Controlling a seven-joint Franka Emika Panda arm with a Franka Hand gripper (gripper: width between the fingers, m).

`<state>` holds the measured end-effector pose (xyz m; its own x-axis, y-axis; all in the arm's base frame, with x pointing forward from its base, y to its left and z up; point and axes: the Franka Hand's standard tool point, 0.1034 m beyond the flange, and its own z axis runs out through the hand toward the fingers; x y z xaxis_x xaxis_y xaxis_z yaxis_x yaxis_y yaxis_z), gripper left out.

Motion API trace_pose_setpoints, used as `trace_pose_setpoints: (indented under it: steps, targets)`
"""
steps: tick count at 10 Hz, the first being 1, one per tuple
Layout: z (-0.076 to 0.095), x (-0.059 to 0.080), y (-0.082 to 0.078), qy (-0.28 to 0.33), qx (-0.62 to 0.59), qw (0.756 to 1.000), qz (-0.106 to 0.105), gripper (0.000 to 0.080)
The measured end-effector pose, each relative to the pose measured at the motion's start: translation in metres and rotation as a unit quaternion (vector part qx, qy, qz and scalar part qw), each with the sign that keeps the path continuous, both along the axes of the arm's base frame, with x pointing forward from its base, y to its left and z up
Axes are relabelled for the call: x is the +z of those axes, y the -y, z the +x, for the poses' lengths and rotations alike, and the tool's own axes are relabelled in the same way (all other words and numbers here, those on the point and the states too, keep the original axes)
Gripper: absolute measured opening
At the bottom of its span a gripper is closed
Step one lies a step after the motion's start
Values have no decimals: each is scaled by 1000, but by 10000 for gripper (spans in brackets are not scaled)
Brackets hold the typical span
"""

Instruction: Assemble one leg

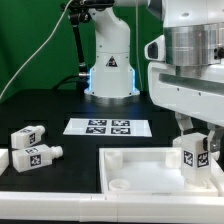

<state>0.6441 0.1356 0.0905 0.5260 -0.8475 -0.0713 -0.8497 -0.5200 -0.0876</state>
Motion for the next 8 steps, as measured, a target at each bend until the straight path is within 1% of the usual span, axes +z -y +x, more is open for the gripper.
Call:
trace_pose_setpoints:
  steps: [1,2,5,6,7,8]
  targets:
    - [0,0,0,3,27,1000,-2,550]
    - [0,0,0,8,71,997,-3,629]
    - [0,0,0,18,166,986,-7,644]
    - [0,0,0,22,206,978,-10,649]
    - [1,2,0,23,262,964,-29,649]
    - [2,3,1,31,338,940,-39,649]
